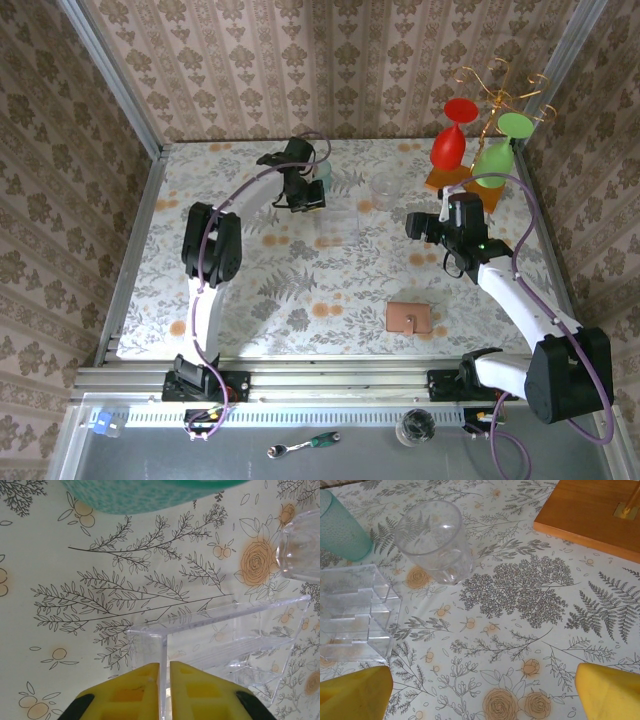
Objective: Take the credit cards out of the card holder
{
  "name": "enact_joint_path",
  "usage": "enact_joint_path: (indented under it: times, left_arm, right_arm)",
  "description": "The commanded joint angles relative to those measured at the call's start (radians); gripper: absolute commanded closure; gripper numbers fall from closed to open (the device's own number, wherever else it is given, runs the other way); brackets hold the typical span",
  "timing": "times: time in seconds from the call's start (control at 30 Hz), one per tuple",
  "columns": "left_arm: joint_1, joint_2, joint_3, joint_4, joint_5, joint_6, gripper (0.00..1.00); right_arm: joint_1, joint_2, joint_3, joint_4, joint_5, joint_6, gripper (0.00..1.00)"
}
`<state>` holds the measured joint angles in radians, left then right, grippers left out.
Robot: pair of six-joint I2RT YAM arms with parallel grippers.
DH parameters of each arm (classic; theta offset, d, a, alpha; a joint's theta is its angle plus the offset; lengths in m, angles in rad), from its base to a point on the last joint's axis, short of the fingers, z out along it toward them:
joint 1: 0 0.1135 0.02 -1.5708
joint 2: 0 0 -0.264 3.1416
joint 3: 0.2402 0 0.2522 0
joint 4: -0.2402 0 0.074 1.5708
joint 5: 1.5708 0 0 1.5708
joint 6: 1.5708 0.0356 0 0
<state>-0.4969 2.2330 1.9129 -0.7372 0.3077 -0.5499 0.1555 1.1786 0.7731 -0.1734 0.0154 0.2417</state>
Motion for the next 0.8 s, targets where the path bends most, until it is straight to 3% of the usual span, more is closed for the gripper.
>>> enact_joint_path:
  times: [0.0, 0.33, 0.57, 0.77]
  left_arm:
    - [-0.005, -0.012, 0.016, -0.012, 0.014, 0.018, 0.86]
    - [-0.002, -0.078, -0.018, 0.012, 0.043, 0.028, 0.82]
    - [0.020, -0.182, -0.137, 0.066, 0.056, 0.056, 0.76]
    - [0.077, -0.309, -0.265, 0.111, 0.069, 0.109, 0.73]
  right_arm:
    - [0.007, -0.030, 0.022, -0.044, -0.027, 0.027, 0.05]
    - [0.085, -0.020, 0.072, -0.189, -0.045, 0.077, 0.06]
    - [0.126, 0.005, 0.097, -0.339, -0.199, 0.264, 0.10]
    - [0.211, 0.000, 0.062, -0.469, -0.237, 0.433, 0.10]
